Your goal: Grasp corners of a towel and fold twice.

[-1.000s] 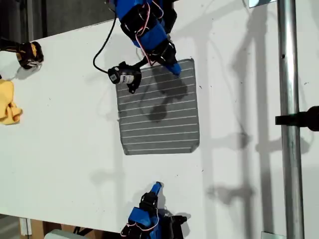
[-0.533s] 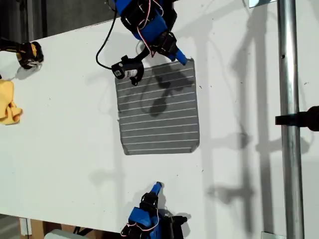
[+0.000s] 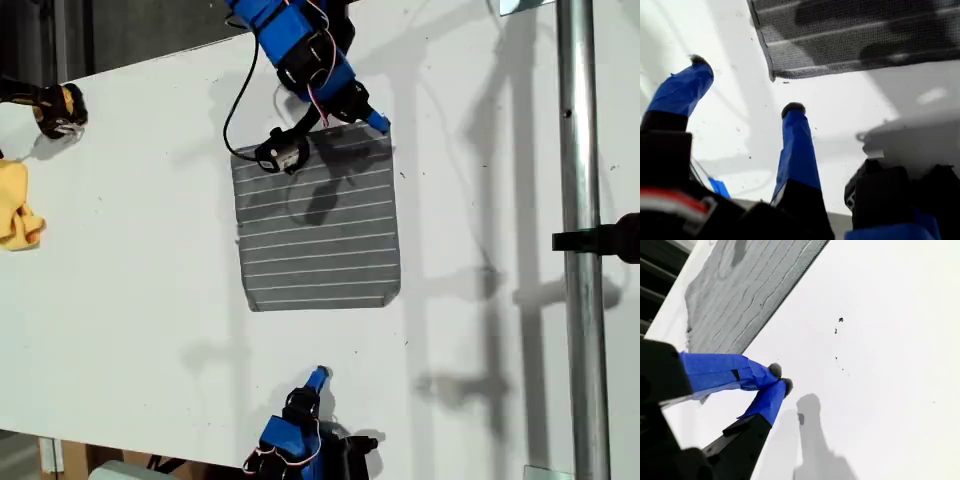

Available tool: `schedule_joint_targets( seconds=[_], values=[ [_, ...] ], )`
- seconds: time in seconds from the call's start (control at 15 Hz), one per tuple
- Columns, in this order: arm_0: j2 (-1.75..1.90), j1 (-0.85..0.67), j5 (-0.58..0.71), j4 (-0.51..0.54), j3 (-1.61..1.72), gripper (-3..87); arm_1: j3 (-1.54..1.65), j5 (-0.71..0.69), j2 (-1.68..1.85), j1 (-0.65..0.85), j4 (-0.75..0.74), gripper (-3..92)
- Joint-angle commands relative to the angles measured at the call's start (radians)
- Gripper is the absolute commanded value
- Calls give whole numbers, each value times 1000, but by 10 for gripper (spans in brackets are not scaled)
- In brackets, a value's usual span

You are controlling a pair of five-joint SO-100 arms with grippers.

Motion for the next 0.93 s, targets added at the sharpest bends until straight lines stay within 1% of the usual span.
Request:
schedule_joint_targets(
  seconds=[0.0, 0.33, 0.53, 0.73, 0.87],
  values=[
    [2, 20, -18, 0, 5, -17, 29, 32, -35, -31, -77, 316],
    [2, 20, -26, 0, 5, -17, 40, 43, -227, -21, -224, 322],
    [2, 18, -28, 0, 5, -17, 34, 49, -327, 21, -233, 319],
    [2, 17, -26, 0, 5, -17, 57, 40, -334, 81, -242, 318],
    [2, 15, -25, 0, 5, -17, 78, 46, -333, 98, -259, 294]
  ],
)
